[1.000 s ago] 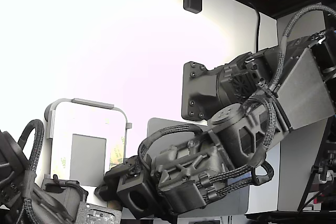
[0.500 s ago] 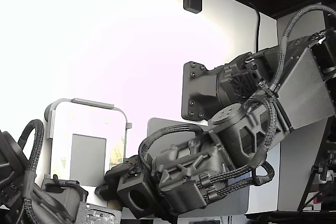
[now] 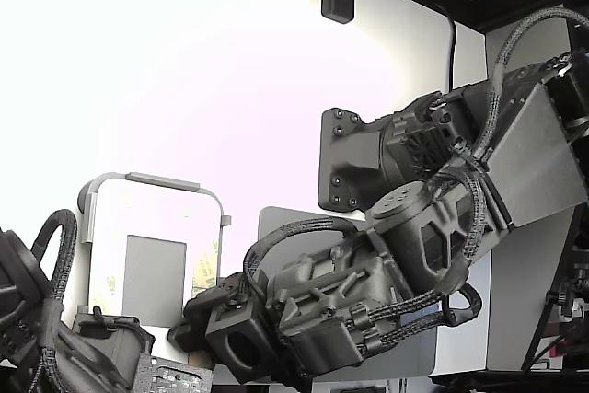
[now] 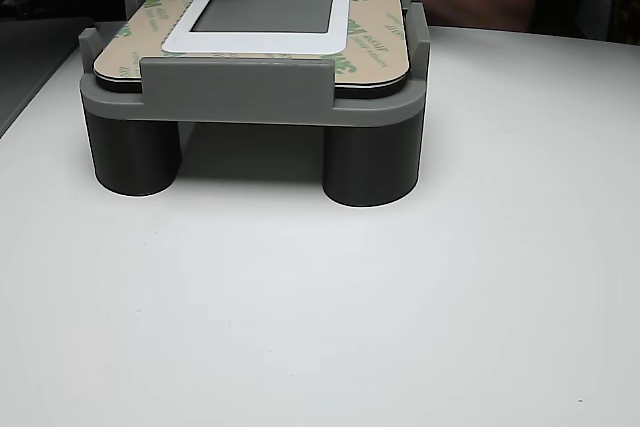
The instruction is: Peel off protective film from adhesive tape.
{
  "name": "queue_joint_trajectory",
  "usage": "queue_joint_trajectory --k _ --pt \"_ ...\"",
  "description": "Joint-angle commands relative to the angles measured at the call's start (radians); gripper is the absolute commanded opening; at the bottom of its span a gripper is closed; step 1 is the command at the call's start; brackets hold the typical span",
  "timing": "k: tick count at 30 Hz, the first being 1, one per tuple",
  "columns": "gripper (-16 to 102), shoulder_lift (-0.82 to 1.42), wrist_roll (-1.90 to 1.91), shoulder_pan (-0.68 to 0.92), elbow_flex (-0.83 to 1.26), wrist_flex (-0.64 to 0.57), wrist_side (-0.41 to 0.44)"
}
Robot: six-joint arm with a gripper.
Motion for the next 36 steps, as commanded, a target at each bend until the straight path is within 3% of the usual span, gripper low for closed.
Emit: queue_joint_trajectory --k 1,36 --pt "-10 0.029 0.002 -0.003 -0.021 -0.002 -0.003" --pt "-10 0.006 0.005 0.029 -0.054 0.008 -0.012"
